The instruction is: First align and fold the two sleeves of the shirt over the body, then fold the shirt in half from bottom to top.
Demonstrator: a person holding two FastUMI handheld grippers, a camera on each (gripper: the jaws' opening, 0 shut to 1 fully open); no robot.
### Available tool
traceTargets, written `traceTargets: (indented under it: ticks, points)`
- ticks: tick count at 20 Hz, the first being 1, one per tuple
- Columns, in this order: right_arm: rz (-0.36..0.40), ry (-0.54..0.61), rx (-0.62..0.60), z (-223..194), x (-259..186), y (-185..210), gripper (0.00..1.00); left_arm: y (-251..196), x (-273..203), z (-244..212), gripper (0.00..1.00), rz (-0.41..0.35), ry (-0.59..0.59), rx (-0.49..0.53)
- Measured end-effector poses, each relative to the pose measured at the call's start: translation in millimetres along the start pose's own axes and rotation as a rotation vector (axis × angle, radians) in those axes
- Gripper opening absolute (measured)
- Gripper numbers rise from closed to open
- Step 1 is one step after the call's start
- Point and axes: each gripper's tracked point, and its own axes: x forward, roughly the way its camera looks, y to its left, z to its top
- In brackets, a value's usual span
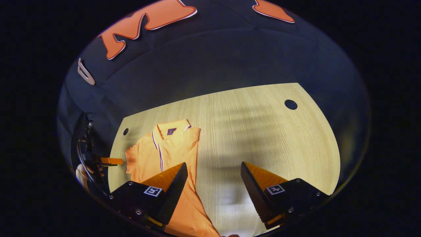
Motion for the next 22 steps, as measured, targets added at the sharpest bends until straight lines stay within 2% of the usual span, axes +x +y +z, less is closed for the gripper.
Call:
traceTargets:
  ticks: [5, 10, 15, 16, 19, 21, 22]
  points:
    - [0.001, 0.016, 0.035, -7.8, -7.5, -16.6, 0.99, 10.5, 26.9, 5.7, 0.98, 0.062, 0.031, 0.000]
    - [0.021, 0.035, 0.075, -13.8, -2.9, -19.0, 0.99, 6.2, 35.2, 1.7, 0.98, 0.071, 0.060, -0.013]
    - [0.036, 0.044, 0.097, -17.0, -2.8, -18.2, 0.99, 2.3, 34.6, 3.3, 0.94, 0.077, 0.060, 0.040]
    - [0.043, 0.046, 0.106, -17.8, -3.8, -18.2, 0.99, -1.0, 36.8, 4.1, 0.88, 0.070, 0.062, 0.054]
    - [0.051, 0.039, 0.126, -17.9, -5.3, -19.4, 0.99, -13.9, 37.5, 5.6, 0.06, 0.038, 0.054, 0.052]
    - [0.040, 0.031, 0.121, -17.9, -6.7, -22.6, 0.99, -12.4, 39.6, 5.3, 0.01, 0.017, 0.036, 0.113]
    - [0.042, 0.031, 0.120, -18.3, -8.4, -23.3, 0.99, -17.5, 37.7, 7.6, 0.01, 0.000, 0.030, 0.109]
